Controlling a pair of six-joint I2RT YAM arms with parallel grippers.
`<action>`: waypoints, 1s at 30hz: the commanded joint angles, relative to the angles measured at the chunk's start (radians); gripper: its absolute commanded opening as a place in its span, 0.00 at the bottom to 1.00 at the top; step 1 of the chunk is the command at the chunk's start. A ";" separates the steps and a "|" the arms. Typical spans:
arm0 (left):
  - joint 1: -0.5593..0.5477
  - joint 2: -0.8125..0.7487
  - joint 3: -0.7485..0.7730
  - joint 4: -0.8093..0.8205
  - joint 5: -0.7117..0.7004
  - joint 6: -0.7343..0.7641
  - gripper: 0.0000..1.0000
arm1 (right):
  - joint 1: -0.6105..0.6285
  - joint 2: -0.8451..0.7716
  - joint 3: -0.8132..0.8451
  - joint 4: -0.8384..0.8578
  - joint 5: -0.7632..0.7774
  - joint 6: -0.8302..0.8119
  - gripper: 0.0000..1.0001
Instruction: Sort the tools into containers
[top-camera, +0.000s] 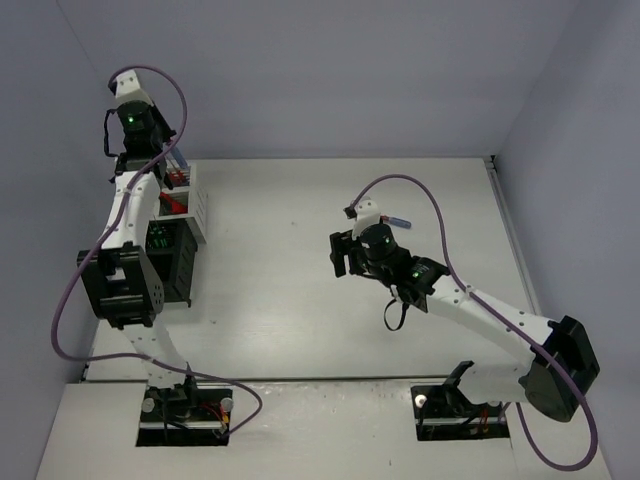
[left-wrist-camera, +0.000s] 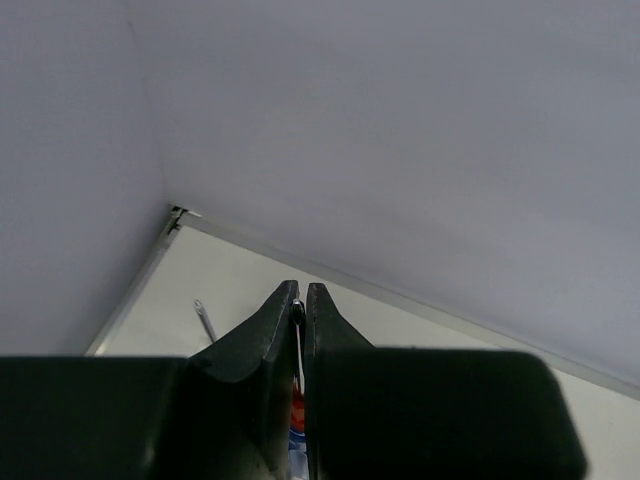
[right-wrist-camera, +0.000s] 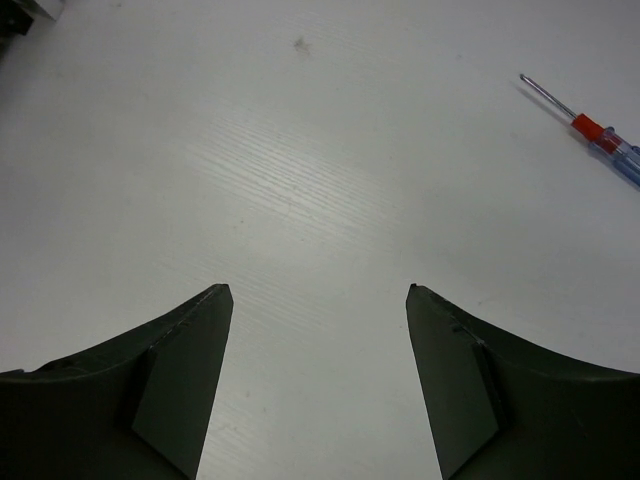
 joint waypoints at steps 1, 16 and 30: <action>0.044 0.059 0.143 0.079 -0.031 0.051 0.00 | -0.024 -0.013 -0.005 0.022 -0.039 -0.039 0.68; 0.079 0.151 0.154 0.014 0.012 0.039 0.27 | -0.188 0.090 0.098 -0.011 -0.044 -0.151 0.68; 0.030 -0.257 -0.065 -0.259 0.428 -0.248 0.69 | -0.561 0.429 0.410 -0.169 -0.338 -0.401 0.74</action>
